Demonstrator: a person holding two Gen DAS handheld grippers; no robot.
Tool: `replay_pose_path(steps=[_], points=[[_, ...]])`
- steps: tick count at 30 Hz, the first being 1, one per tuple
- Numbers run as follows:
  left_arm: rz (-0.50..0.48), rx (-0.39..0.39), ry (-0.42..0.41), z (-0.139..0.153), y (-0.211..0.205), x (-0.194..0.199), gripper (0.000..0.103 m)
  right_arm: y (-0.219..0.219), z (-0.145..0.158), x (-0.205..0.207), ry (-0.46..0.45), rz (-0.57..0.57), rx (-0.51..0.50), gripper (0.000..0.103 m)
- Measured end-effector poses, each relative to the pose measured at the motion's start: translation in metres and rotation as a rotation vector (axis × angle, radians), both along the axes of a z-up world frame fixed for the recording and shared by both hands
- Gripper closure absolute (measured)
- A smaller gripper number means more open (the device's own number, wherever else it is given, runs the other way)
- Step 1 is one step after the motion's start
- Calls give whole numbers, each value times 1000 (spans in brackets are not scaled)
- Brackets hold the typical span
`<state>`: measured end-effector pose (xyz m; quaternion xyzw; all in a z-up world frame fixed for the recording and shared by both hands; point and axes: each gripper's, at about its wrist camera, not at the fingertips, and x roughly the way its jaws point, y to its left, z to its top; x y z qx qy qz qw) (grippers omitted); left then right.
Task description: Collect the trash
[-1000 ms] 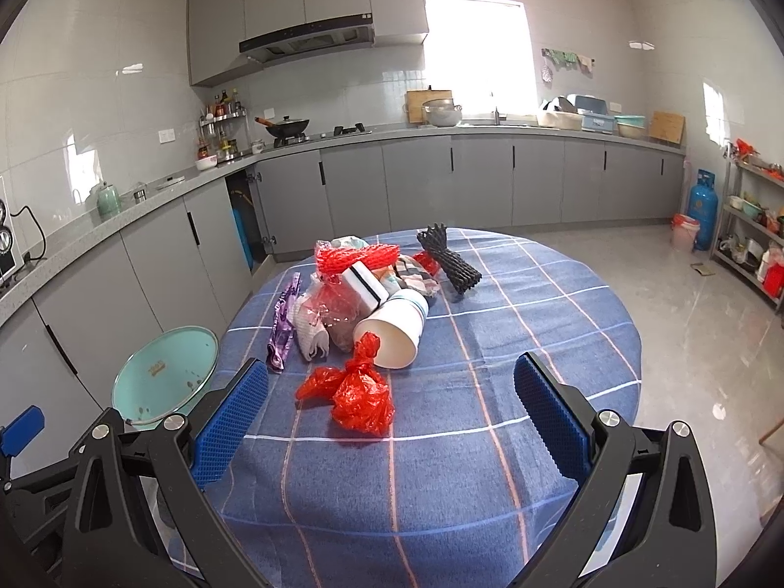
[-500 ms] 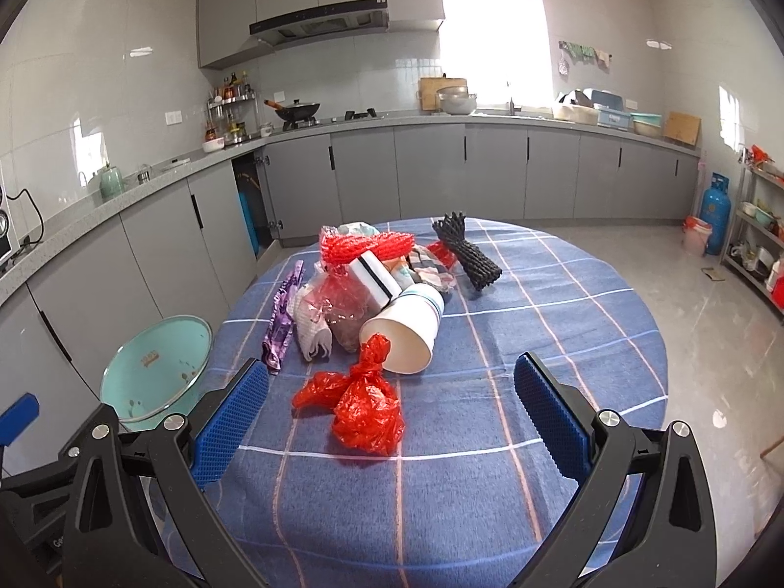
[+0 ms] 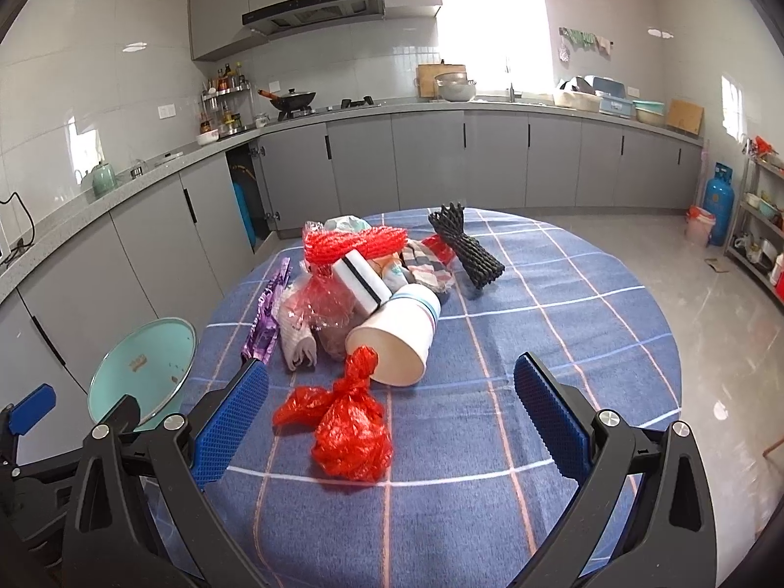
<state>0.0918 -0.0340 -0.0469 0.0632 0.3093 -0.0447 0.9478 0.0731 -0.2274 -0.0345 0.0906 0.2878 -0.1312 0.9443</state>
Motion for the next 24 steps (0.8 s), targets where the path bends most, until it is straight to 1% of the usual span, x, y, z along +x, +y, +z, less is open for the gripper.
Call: replay_pose_path(steps=[5,9,15,24], points=[[10,-25,-2,6,0,10,5,-4,7,5,-3,5,15,4],[-2,-53,-27,16,-1,12,5,-8,12,5,-13,-1,19,4],[-8,-65,-40,24,-5,16,5,-14,17,6,-31,-25,12,4],[-2,-51,-34,23,-10,23,5,-18,16,12,-23,-32,12,4]])
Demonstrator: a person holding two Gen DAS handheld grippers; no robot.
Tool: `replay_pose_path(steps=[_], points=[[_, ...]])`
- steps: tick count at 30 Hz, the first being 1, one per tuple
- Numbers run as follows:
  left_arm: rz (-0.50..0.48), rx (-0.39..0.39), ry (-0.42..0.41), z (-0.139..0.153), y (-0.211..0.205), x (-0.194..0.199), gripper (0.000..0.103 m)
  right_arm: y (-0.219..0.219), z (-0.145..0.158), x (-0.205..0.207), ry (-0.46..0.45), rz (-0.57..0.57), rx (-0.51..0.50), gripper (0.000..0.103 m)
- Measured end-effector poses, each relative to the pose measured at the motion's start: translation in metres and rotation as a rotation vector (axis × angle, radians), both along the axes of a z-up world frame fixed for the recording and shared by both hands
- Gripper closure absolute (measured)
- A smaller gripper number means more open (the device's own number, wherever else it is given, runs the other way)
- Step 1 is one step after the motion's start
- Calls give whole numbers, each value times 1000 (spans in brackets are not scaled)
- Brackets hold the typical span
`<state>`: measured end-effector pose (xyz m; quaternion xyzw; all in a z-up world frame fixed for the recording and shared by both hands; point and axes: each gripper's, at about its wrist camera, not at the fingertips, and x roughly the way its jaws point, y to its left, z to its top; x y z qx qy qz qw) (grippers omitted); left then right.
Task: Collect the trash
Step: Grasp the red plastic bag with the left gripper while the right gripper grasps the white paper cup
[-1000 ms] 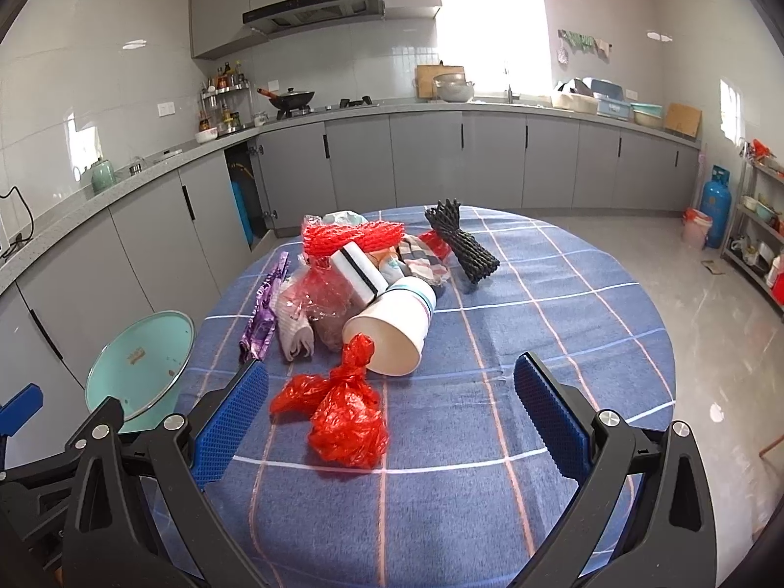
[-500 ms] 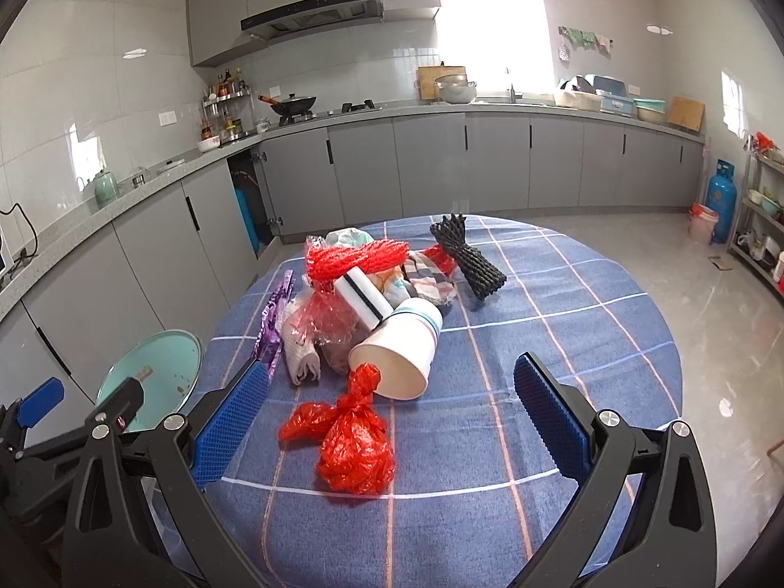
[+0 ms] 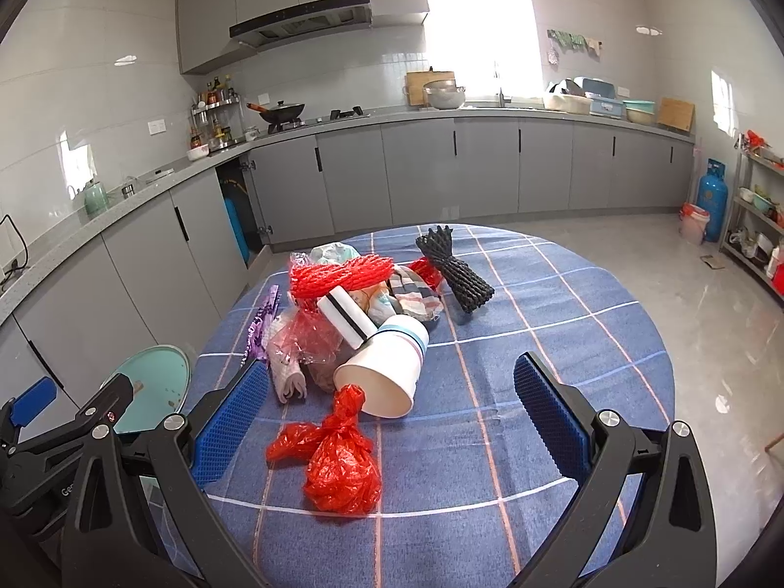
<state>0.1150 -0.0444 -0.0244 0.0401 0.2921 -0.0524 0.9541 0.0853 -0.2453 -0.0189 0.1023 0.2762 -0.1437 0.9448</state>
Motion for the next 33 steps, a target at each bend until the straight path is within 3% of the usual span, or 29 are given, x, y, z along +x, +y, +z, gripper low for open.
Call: replay_pose_path(steps=[9,17,18,20,26,29,33], points=[[-12,3,6,-2,-7,5,5,-11,-2,1,2,-20,-5,4],[-121,-24,84,-23,-28,7,5,-38,-20,-9,36,-58,-60,6],[-144,-30,98,-26,-33,7,5,-43,-24,-10,43,-61,-62,8],[-185,-31,117,-33,-46,7,5,-51,-31,-10,65,-73,-60,29],[-272,-13,190,-50,-87,16,5,-73,-47,-4,106,-96,-4,30],[-299,37,217,-64,-112,20,6,-81,-53,1,120,-92,24,29],[-317,67,283,-83,-129,28,25,-87,-57,7,132,-82,51,29]])
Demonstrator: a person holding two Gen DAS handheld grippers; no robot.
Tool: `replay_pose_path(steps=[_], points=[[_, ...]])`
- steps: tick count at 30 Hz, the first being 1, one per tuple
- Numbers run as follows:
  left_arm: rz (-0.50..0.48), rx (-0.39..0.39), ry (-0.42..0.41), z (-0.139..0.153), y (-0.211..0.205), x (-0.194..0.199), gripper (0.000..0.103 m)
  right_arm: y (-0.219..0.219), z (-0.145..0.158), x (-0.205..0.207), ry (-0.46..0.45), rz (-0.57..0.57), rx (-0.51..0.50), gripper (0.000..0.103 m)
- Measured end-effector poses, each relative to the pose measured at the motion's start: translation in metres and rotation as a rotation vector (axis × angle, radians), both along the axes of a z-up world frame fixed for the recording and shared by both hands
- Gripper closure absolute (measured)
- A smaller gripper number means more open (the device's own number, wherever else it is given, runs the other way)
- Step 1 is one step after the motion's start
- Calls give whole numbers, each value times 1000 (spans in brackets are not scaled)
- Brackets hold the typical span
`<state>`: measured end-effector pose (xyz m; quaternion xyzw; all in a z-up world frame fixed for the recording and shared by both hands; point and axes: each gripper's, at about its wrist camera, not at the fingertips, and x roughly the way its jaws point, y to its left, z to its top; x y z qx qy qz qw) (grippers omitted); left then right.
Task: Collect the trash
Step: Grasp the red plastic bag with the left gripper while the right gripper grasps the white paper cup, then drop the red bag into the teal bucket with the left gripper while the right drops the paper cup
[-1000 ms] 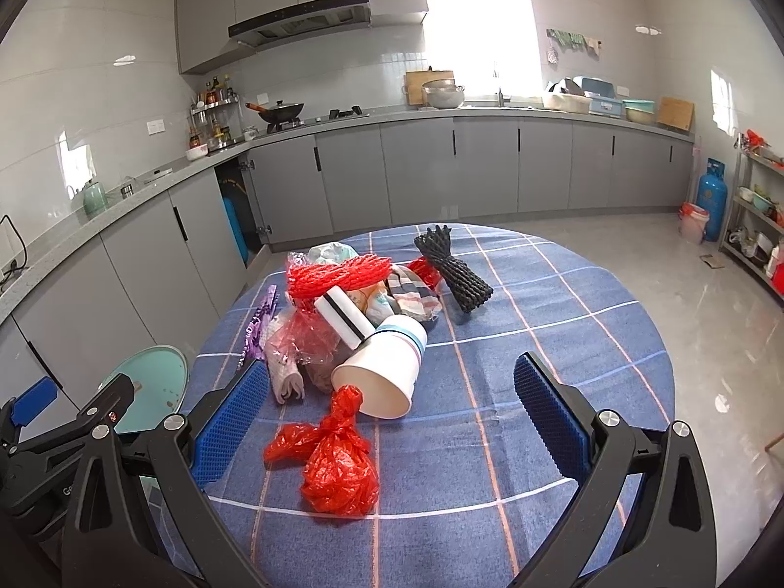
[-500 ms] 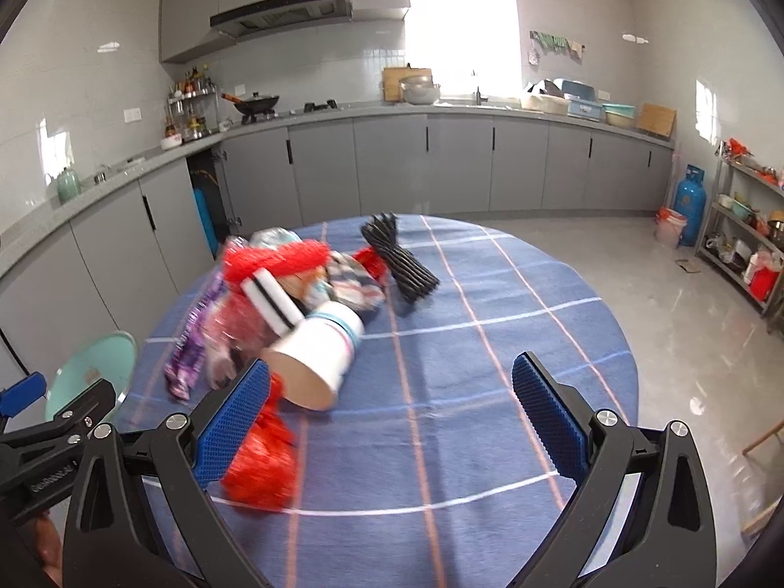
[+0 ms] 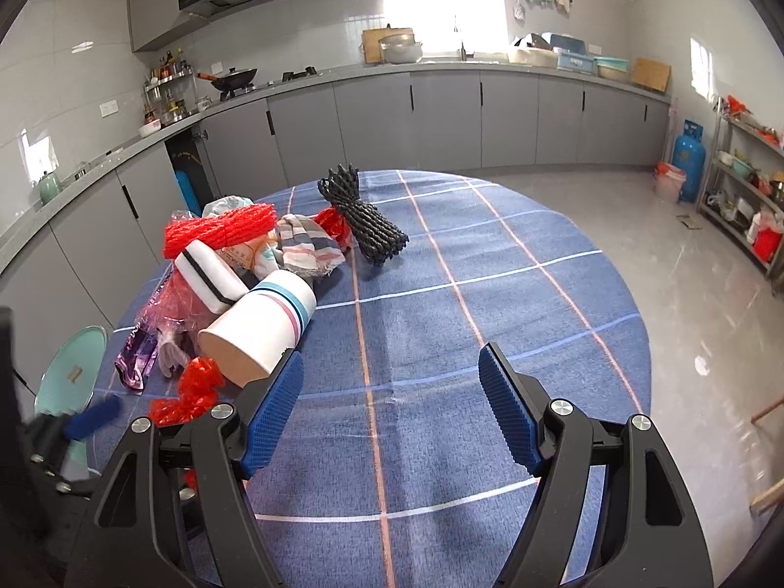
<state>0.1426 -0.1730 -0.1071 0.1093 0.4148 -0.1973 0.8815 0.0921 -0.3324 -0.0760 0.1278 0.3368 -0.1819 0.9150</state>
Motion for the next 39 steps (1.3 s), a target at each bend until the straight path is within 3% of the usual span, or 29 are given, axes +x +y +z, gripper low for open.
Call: replay_pose_path(steps=[2,6,9,18,25,27,39], points=[[3,3,11,-5,-1,3,29,-2,-3,5,4,9,36,29],[-13,-2,14,-12,5,5,62,-1,-3,24,-2,44,119,19],[-5,-14,-6,-6,18,7,77,8,-4,42,9,91,153,17],[94,-75,-174,33,82,9,81,40,-27,89,75,118,220,14],[174,-137,-197,50,121,25,81,46,-47,108,131,80,262,16],[182,-135,-197,50,124,25,80,47,-49,107,130,77,271,30],[223,-141,-210,53,142,23,79,45,-7,51,36,32,141,33]])
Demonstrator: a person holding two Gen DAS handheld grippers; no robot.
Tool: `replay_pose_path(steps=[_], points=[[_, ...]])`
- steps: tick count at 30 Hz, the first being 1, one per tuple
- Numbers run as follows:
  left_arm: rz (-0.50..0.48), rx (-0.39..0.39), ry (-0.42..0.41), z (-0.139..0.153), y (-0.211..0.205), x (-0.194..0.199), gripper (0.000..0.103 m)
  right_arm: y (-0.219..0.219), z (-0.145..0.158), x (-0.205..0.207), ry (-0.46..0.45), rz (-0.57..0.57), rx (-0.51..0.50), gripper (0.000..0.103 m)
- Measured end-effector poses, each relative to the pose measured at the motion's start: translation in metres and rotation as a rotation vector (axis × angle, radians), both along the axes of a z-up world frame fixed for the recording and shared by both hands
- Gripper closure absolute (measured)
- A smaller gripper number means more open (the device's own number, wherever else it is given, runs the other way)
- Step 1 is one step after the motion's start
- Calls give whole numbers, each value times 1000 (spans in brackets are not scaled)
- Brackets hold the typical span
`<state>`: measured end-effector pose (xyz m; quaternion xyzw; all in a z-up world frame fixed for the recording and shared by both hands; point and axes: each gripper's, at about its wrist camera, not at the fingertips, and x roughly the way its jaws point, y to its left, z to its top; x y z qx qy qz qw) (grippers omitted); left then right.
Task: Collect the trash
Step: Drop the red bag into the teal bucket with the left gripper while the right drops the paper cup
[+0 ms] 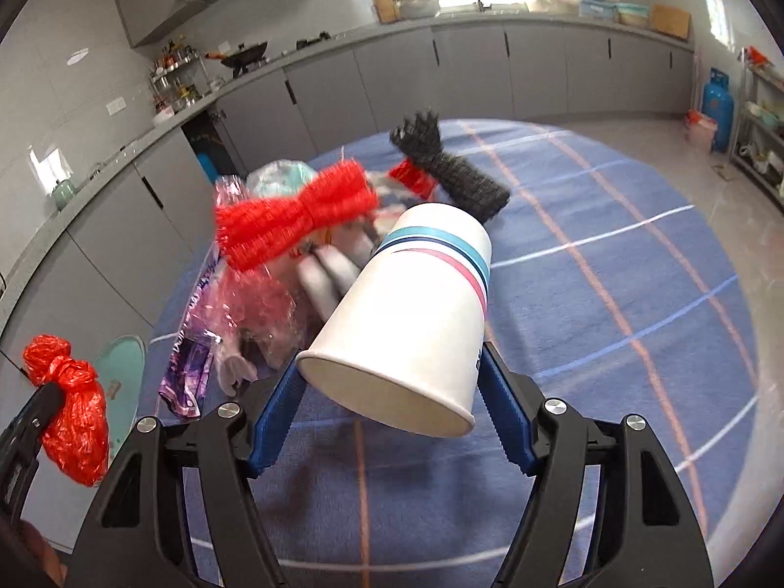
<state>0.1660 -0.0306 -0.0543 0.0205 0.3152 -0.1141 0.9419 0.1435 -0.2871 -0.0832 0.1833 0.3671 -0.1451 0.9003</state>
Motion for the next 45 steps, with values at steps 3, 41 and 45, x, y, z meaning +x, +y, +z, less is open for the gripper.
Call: replay_pose_path(steps=[3,41,45], points=[[30,-11,-5,2,11,0,79,9,23,-10,-60,26,-47,33],[340,34,115,-46,161,72,78,260,-19,121,36,775,-83,29],[346,43,128,-52,161,79,78,257,-24,127,46,774,-98,24]])
